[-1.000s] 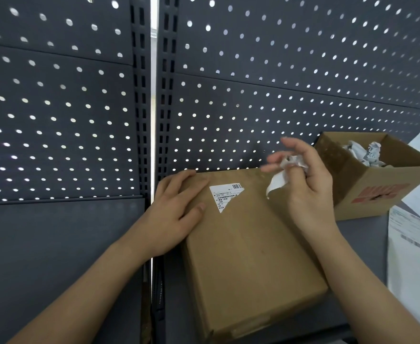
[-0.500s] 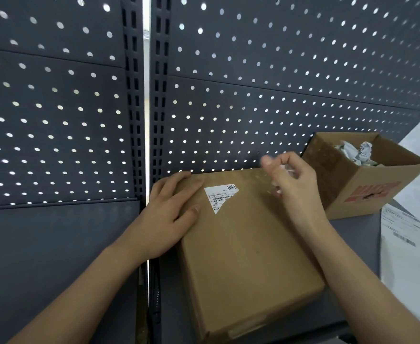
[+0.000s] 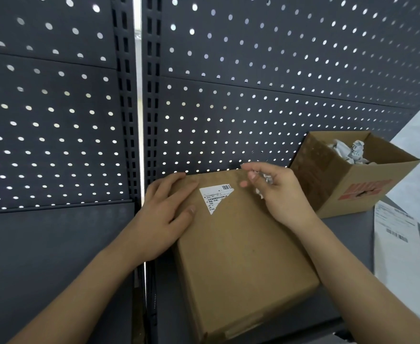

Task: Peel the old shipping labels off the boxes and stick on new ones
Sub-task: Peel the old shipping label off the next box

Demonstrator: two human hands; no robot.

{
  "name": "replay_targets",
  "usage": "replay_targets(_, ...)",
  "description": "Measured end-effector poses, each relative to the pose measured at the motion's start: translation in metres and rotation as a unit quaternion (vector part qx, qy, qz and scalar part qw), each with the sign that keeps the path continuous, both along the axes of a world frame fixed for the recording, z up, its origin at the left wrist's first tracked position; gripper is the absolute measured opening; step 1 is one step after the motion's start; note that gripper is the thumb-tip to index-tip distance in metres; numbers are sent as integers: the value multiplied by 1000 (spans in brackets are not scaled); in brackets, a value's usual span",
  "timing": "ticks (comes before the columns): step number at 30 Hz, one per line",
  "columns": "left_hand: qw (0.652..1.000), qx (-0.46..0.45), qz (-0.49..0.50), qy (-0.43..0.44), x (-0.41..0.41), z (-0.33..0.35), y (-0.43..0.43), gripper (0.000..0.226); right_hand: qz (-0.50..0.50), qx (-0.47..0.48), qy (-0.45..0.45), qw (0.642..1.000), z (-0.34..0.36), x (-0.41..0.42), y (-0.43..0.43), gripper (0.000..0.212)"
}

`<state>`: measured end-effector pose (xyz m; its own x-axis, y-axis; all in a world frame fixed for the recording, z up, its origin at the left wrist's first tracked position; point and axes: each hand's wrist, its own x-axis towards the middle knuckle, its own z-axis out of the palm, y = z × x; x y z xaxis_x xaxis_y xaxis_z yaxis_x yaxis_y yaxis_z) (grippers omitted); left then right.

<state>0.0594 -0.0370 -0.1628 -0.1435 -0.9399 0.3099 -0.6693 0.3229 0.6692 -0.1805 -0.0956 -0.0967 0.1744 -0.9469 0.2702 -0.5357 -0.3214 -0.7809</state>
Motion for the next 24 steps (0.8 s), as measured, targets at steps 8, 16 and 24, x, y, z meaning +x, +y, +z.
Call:
replay_targets(8, 1000, 4, 0, 3, -1, 1, 0, 69, -32, 19, 24, 999, 3, 8, 0, 22)
replay_targets(16, 1000, 3, 4, -1, -1, 0, 1, 69, -49, 6, 93, 994, 5, 11, -4, 14)
replay_targets(24, 1000, 2, 8, -1, -2, 1, 0, 70, -3, -27, 225, 974, 2, 16, -7, 10)
